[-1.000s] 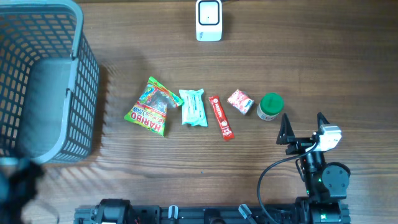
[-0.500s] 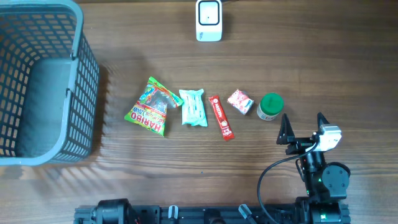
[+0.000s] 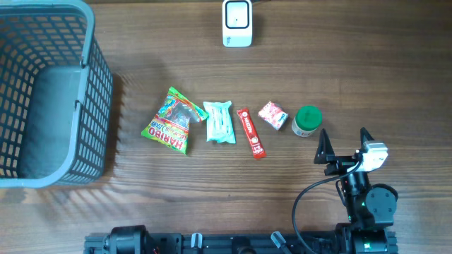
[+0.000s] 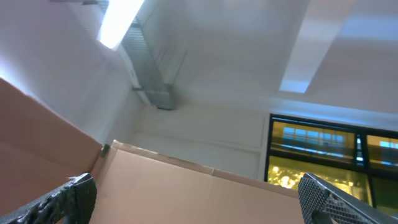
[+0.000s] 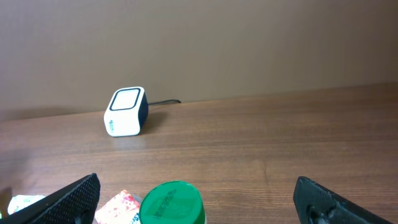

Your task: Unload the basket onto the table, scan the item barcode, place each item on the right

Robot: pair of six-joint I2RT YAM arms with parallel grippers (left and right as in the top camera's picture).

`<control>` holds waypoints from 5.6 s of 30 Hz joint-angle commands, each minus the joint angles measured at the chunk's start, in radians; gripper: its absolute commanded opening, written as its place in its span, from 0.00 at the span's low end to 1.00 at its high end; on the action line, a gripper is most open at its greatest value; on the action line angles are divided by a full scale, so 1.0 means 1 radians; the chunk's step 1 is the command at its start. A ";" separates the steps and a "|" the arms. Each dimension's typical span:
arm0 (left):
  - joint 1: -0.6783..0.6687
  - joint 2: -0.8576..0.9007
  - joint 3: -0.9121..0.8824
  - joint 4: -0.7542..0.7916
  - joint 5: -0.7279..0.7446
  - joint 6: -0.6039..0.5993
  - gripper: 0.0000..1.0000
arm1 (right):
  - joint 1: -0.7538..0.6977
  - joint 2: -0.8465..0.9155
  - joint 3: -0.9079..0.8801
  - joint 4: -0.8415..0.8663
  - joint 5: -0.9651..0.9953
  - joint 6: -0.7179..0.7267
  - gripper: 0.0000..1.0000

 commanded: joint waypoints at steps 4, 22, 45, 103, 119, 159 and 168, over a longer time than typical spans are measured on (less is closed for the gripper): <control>0.003 -0.005 -0.006 0.030 -0.031 -0.018 1.00 | 0.002 0.000 -0.001 0.003 0.012 -0.001 1.00; 0.003 -0.006 -0.649 0.149 0.167 -0.003 1.00 | 0.002 0.000 -0.001 0.003 0.012 -0.001 1.00; 0.005 -0.005 -1.209 0.388 0.129 -0.058 1.00 | 0.002 0.000 -0.001 0.002 0.012 -0.001 1.00; 0.002 -0.013 -1.209 0.208 0.121 -0.050 1.00 | 0.002 0.840 1.293 -0.974 -0.019 0.229 1.00; 0.002 -0.013 -1.209 0.208 0.121 -0.050 1.00 | 0.008 1.649 1.586 -1.445 -0.097 0.272 1.00; 0.002 -0.013 -1.209 0.208 0.121 -0.050 1.00 | 0.109 1.740 1.110 -0.884 0.028 0.502 1.00; 0.002 -0.013 -1.209 0.208 0.121 -0.050 1.00 | 0.111 1.741 1.095 -0.830 0.068 0.446 1.00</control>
